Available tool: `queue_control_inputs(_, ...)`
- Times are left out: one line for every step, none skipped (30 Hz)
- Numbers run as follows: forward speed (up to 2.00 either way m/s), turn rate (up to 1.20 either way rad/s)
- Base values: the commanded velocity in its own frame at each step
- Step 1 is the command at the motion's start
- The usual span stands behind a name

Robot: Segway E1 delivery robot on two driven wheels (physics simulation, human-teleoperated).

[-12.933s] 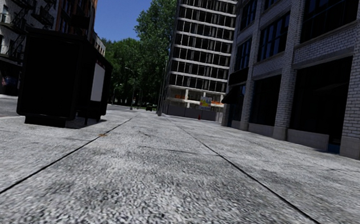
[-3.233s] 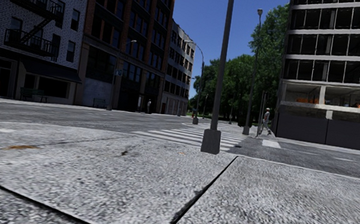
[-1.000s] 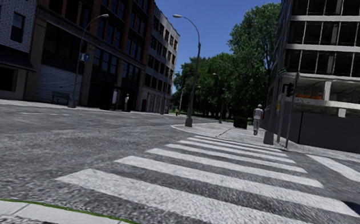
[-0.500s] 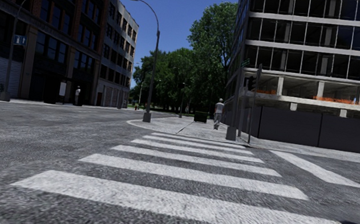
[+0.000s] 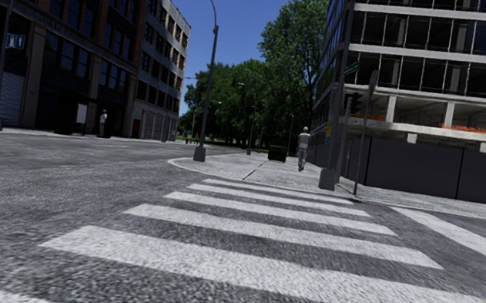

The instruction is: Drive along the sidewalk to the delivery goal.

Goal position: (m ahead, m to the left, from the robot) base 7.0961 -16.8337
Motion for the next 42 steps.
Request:
queue_control_inputs(2.00, 0.00)
queue_control_inputs(2.00, 0.00)
queue_control_inputs(2.00, 0.00)
queue_control_inputs(2.00, 0.00)
queue_control_inputs(2.00, 0.00)
queue_control_inputs(2.00, 0.00)
queue_control_inputs(2.00, 0.00)
queue_control_inputs(2.00, 0.00)
queue_control_inputs(2.00, 0.00)
queue_control_inputs(2.00, 0.00)
queue_control_inputs(2.00, 0.00)
queue_control_inputs(2.00, 0.00)
queue_control_inputs(2.00, 0.00)
queue_control_inputs(2.00, 0.00)
queue_control_inputs(2.00, 0.00)
queue_control_inputs(2.00, 0.00)
queue_control_inputs(2.00, 0.00)
queue_control_inputs(2.00, 0.00)
queue_control_inputs(2.00, 0.00)
queue_control_inputs(2.00, 0.00)
queue_control_inputs(2.00, 0.00)
queue_control_inputs(2.00, 0.00)
queue_control_inputs(2.00, 0.00)
queue_control_inputs(2.00, 0.00)
queue_control_inputs(2.00, 0.00)
queue_control_inputs(2.00, 0.00)
queue_control_inputs(2.00, 0.00)
queue_control_inputs(2.00, 0.00)
queue_control_inputs(2.00, 0.00)
queue_control_inputs(2.00, 0.00)
queue_control_inputs(2.00, 0.00)
queue_control_inputs(2.00, 0.00)
queue_control_inputs(2.00, 0.00)
queue_control_inputs(2.00, 0.00)
queue_control_inputs(2.00, 0.00)
queue_control_inputs(2.00, 0.00)
queue_control_inputs(2.00, 0.00)
queue_control_inputs(2.00, 0.00)
queue_control_inputs(2.00, 0.00)
queue_control_inputs(2.00, 0.00)
queue_control_inputs(2.00, 0.00)
queue_control_inputs(2.00, 0.00)
